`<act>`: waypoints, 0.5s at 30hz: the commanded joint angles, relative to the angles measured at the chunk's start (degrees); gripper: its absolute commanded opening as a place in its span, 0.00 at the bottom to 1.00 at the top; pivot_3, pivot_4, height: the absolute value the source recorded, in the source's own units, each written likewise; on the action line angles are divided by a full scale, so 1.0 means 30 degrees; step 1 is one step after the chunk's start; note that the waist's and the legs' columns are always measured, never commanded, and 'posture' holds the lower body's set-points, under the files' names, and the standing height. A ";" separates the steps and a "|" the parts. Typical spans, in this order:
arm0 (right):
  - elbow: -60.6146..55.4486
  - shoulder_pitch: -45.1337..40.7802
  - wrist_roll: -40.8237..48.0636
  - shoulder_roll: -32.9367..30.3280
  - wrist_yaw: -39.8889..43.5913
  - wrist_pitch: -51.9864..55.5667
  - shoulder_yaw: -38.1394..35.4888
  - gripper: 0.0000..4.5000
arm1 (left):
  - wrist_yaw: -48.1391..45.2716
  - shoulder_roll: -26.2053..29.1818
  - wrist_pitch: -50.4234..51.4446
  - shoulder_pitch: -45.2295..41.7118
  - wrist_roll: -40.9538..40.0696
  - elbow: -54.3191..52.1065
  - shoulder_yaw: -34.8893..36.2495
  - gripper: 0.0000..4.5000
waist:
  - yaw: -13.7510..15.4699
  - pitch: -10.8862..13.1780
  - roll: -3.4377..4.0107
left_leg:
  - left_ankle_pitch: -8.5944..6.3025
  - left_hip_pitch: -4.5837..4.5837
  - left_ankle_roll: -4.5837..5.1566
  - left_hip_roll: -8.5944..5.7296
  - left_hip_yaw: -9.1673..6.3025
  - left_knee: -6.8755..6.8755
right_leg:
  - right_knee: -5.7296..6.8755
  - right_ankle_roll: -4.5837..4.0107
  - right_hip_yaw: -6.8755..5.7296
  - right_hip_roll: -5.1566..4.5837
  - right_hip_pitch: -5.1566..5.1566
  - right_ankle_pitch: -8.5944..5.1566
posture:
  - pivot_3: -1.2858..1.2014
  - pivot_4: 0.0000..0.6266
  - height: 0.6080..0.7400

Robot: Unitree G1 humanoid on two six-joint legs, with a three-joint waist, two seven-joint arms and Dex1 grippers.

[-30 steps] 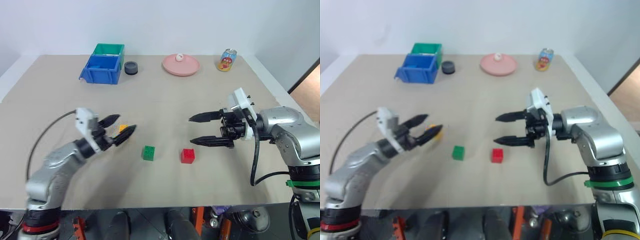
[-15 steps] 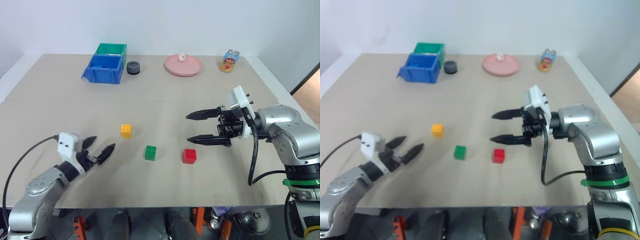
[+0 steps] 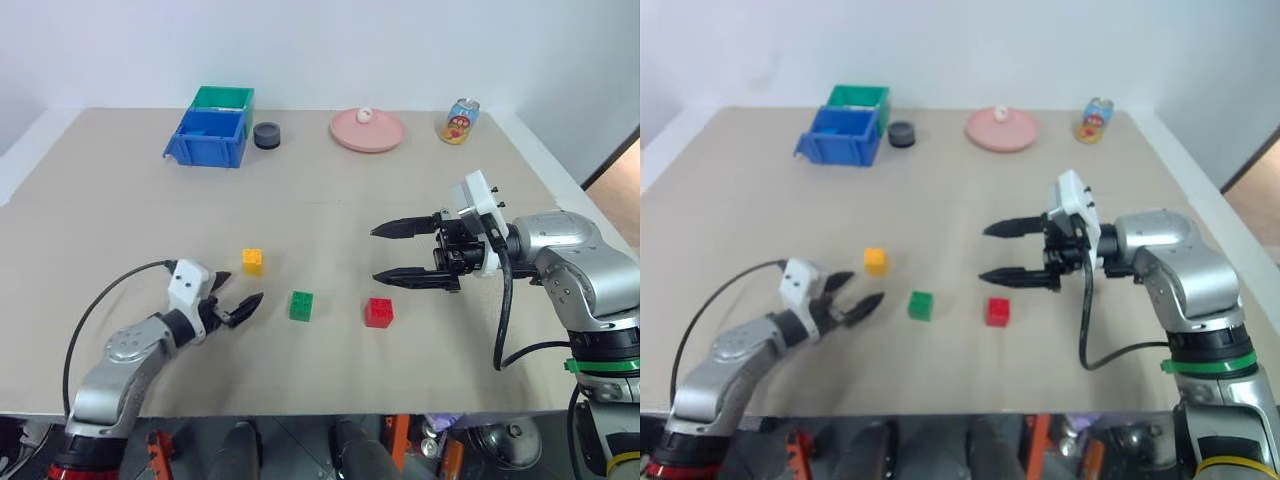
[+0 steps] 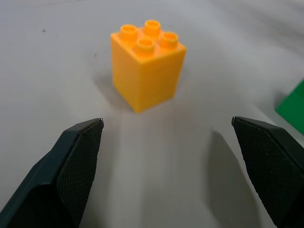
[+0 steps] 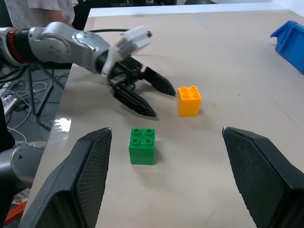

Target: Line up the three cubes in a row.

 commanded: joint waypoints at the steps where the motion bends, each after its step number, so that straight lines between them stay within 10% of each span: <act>1: -0.1019 0.0152 0.0382 -0.0232 -0.0287 0.0064 -0.0740 0.85 | 0.0563 -0.0611 0.0064 -0.0909 0.0465 0.0732 -0.0412 1.00 | -0.0004 0.0000 0.0000 | 0.0000 0.0001 -0.0001 -0.0002 0.0002 0.0007 | 0.0000 0.0007 0.0002 -0.0002 0.0005 0.0005 | 0.52 0.24 1.00; 15: -0.1455 0.0616 0.0550 -0.0253 -0.0875 0.0084 -0.1065 0.85 | 0.3249 -0.2894 0.1254 -0.3691 0.2433 0.3719 -0.1020 1.00 | 0.0003 -0.0006 0.0007 | 0.0051 0.0096 0.0046 -0.0030 0.0000 0.0049 | -0.0003 0.0037 -0.0001 -0.0028 0.0158 0.0040 | 0.52 0.24 1.00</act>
